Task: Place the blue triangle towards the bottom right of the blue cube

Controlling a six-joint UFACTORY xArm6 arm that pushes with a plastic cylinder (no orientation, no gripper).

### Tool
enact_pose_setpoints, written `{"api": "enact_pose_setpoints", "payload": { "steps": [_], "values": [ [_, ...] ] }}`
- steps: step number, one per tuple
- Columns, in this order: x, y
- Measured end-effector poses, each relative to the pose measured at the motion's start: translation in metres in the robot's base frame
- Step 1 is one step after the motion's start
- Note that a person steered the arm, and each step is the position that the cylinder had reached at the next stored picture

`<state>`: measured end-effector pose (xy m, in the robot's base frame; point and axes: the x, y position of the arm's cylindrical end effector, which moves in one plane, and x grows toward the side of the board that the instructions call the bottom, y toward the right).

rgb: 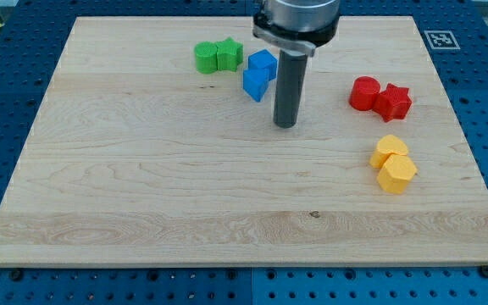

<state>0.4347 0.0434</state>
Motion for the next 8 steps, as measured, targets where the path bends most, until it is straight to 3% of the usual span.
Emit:
{"api": "enact_pose_setpoints", "payload": {
  "steps": [2, 5, 8],
  "values": [
    [-0.019, -0.056],
    [-0.058, -0.053],
    [-0.061, -0.040]
  ]
}}
